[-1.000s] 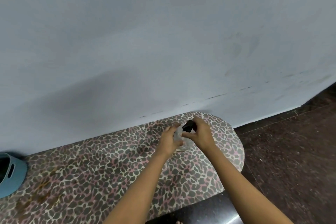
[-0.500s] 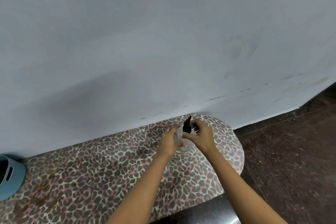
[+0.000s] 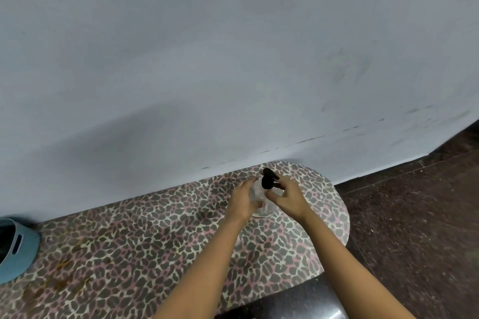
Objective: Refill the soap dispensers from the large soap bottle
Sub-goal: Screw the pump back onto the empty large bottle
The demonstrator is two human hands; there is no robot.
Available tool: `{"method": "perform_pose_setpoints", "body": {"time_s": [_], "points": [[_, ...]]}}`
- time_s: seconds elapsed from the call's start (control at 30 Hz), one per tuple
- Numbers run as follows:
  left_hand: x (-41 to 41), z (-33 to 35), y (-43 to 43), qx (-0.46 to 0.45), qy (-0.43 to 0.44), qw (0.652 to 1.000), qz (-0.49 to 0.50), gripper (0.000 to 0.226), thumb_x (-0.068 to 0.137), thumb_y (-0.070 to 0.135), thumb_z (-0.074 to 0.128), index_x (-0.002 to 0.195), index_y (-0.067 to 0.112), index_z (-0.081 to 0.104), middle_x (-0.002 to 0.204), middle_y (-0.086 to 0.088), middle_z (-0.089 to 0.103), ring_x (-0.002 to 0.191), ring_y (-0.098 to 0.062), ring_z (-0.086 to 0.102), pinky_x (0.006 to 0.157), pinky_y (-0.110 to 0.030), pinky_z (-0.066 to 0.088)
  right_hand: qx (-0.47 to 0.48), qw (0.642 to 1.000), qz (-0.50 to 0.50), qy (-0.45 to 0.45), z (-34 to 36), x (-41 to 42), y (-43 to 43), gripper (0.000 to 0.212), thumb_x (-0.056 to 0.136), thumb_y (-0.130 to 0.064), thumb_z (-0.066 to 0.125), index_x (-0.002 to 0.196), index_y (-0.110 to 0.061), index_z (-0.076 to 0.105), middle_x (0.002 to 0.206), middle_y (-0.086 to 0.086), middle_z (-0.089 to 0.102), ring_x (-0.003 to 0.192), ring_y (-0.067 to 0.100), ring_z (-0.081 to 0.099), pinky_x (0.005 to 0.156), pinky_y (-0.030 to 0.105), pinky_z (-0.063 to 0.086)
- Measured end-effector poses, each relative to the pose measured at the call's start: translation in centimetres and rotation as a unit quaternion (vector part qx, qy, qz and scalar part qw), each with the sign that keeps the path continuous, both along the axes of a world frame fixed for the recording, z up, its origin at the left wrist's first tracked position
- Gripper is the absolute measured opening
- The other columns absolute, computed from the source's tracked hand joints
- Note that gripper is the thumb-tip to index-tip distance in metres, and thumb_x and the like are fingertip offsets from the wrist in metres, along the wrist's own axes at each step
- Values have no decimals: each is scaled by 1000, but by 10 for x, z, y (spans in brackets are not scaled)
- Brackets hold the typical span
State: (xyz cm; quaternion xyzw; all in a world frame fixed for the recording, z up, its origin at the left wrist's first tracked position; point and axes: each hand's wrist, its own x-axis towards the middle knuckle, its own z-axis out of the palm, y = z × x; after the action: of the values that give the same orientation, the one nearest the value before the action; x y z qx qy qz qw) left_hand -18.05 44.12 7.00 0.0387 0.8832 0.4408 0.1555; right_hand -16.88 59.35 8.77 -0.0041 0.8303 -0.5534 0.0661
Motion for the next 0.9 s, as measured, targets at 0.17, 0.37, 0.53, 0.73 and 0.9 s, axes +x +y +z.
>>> {"method": "perform_pose_setpoints", "body": {"time_s": [0.17,0.37,0.53,0.73,0.9], "points": [[1,2,3,-1,-3,1000,1,70,75,16,75,137,24,43,135,-3,50,123,-20,48,103,-30,41,76,991,-103,39,2,-5,-4,47,57,-22,83,91,-14,51,88,-4,51,77,11,47,67,25,42],[-1,5,3,-1,3,1000,-2,72,74,16,76,138,18,43,137,-4,50,125,-21,48,104,-33,41,-33,999,30,-25,4,-3,5,48,83,-3,64,125,-25,58,121,0,64,114,11,58,101,29,46],[2,6,5,-7,3,1000,4,71,78,18,73,140,21,39,141,-5,45,129,-23,43,106,-32,36,65,996,-60,28,1,-4,-5,54,63,-17,80,107,-13,49,104,3,52,92,16,52,80,30,48],[1,10,1,-17,-3,1000,-2,74,75,19,76,140,17,40,143,-6,44,129,-22,42,104,-24,31,4,1000,-10,25,4,3,1,43,83,-1,65,123,-14,60,112,-3,65,105,14,61,97,27,49],[5,15,5,-10,-5,1000,3,73,76,16,75,140,16,39,142,-8,45,130,-25,43,109,-36,36,68,995,-64,32,2,-5,-5,62,60,-11,86,108,-14,47,104,2,46,88,13,49,71,19,44]]}}
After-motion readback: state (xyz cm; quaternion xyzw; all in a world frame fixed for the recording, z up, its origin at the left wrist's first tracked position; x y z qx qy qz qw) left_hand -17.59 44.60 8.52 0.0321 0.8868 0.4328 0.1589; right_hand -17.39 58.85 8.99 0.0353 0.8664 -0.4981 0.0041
